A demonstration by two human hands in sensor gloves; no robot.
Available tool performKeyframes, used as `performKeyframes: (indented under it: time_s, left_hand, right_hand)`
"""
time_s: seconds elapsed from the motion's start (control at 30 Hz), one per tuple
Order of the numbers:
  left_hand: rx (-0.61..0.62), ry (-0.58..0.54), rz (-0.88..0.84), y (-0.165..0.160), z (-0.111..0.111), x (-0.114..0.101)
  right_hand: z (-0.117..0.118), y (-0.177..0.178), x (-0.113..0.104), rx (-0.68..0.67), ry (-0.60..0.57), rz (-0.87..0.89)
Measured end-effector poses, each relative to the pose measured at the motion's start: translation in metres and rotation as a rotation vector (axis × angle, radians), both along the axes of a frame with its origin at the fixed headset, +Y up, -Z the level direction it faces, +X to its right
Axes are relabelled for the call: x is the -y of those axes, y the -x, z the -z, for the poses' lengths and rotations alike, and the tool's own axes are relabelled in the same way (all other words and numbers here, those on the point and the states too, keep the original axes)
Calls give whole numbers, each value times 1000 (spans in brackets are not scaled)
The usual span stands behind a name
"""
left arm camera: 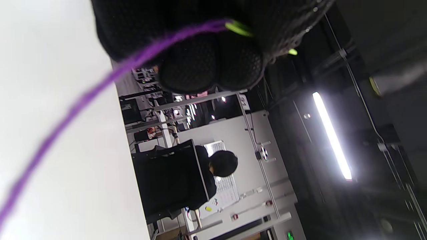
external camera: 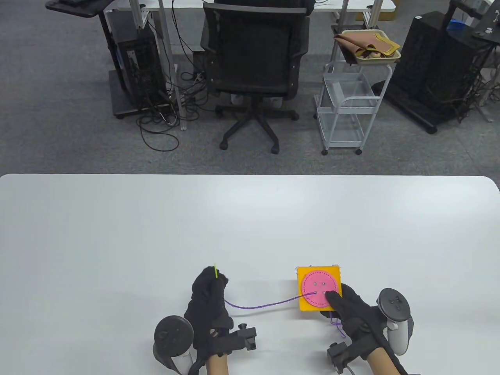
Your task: Sew button in X pattern
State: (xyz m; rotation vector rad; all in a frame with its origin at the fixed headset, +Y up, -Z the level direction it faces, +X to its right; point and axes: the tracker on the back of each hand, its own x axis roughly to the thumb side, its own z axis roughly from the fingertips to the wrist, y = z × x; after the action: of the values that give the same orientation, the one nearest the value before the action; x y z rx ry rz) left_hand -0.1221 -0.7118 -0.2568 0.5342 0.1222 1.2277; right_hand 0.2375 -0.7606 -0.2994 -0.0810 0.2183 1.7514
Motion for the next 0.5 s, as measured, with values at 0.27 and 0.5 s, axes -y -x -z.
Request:
performKeyframes:
  time_s: [0.27, 0.5]
  left_hand:
    - [150, -17, 346, -56, 0, -18]
    - [249, 23, 650, -101, 1, -17]
  right_hand:
    - [-2, 9, -2, -54, -36, 4]
    - [-5, 16, -6, -99, -86, -28]
